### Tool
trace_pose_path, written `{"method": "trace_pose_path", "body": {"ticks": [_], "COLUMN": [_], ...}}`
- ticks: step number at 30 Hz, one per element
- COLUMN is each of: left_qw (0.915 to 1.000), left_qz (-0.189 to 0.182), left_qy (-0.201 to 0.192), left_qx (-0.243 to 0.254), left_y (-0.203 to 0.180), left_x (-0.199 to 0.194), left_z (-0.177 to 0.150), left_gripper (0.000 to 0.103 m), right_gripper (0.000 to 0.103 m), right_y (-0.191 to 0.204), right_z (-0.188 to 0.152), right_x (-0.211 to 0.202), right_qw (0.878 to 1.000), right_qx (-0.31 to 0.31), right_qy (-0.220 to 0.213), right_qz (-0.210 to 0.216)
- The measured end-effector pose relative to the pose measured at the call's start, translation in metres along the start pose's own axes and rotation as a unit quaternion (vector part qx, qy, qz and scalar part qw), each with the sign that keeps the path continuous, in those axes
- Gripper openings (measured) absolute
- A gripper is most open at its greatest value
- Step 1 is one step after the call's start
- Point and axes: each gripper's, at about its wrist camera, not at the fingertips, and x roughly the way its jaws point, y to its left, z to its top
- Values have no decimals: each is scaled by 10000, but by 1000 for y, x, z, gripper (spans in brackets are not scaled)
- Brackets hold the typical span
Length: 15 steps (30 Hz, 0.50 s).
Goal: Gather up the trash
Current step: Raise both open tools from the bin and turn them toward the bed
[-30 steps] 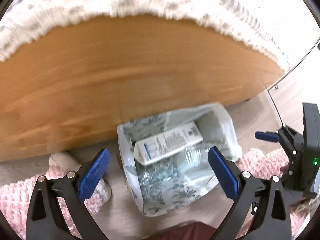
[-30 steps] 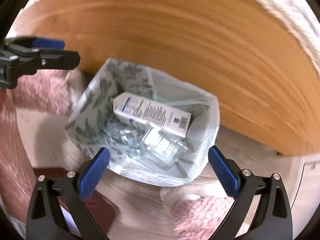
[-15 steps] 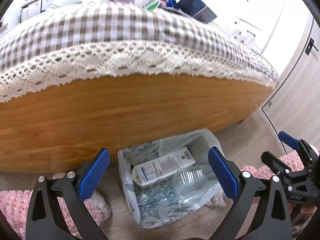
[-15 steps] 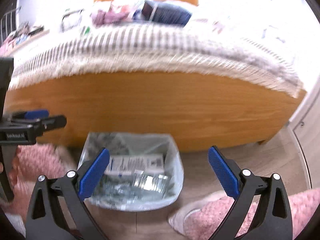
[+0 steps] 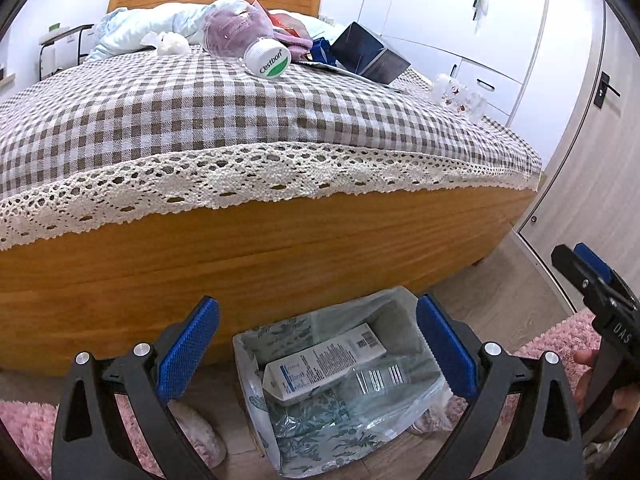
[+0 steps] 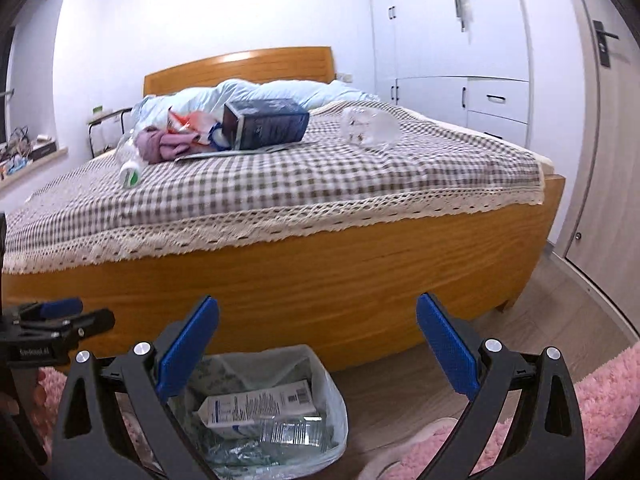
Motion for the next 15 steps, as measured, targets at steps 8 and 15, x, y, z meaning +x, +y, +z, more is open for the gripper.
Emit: {"method": "trace_pose_path", "body": {"ticks": [8,15], "left_qw": [10000,9999], "left_qz": [-30,-69], "left_qy": [-47,-99], "left_qx": [62,103], "left_y": [-5,-7], "left_x": [-4,-8], "left_z": [3,13], "left_gripper": [95,95], "right_gripper": [95,95], "right_y": [-3,-19], "right_z": [3,10], "right_x": [-4,-5], "right_qw": [9999,9992], "right_qx": [14,294], "right_qy": [-108,-198], "right_qz": [-63,-193]}}
